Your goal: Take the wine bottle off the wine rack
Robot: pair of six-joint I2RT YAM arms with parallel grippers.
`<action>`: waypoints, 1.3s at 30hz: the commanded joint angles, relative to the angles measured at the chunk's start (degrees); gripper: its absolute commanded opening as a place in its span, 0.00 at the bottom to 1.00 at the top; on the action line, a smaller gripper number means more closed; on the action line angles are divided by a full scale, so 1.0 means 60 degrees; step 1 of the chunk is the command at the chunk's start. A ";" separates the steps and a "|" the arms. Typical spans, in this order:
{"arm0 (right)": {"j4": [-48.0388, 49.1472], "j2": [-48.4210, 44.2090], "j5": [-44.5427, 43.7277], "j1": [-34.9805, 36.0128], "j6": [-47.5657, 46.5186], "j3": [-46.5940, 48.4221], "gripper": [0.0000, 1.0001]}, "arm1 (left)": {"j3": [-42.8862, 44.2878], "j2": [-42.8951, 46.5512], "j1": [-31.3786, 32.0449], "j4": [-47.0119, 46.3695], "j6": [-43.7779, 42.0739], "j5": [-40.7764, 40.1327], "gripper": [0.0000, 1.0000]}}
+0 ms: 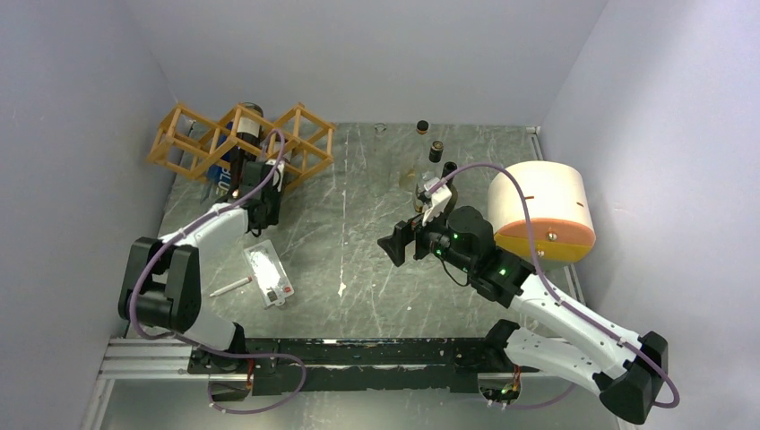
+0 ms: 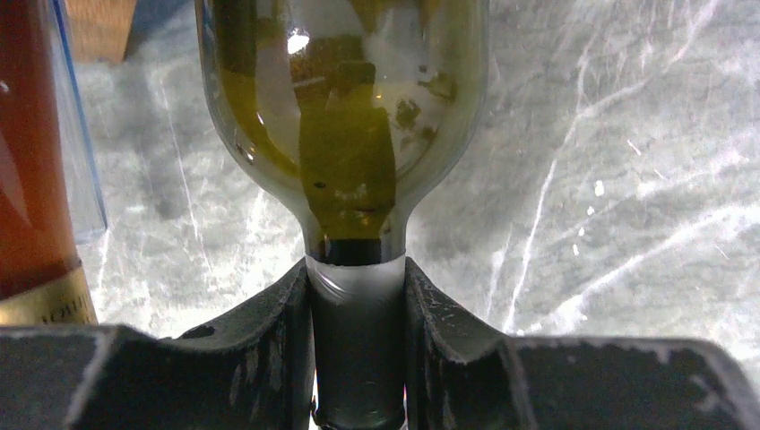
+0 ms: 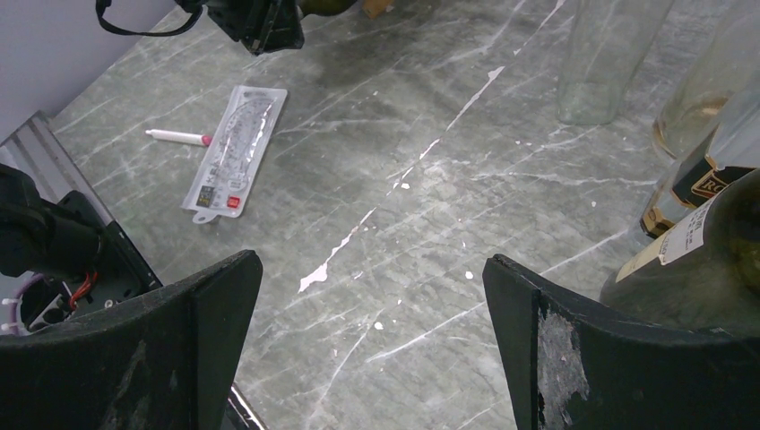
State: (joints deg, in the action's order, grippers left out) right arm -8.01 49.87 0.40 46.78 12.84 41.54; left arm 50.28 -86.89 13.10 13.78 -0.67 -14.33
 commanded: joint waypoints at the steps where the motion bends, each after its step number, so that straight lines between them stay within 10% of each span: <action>1: 0.0142 -0.0135 -0.0126 -0.0017 0.0009 -0.0112 1.00 | -0.0143 0.0685 -0.0001 0.0351 0.0518 0.0634 0.25; 15: 0.0192 -0.0105 -0.0019 -0.0016 -0.0012 -0.0119 1.00 | -0.0005 0.3447 0.0008 0.3018 0.2151 0.1857 0.07; 39: 0.0462 0.0179 -0.0186 0.0244 -0.0083 -0.0130 1.00 | 0.1558 0.5721 0.0145 0.7409 0.4406 0.3828 0.07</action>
State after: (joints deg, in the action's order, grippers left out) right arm -7.75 50.63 -0.75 47.11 12.82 41.01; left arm 55.90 -53.45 13.67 56.53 26.57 2.92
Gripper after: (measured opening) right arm 0.997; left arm 0.369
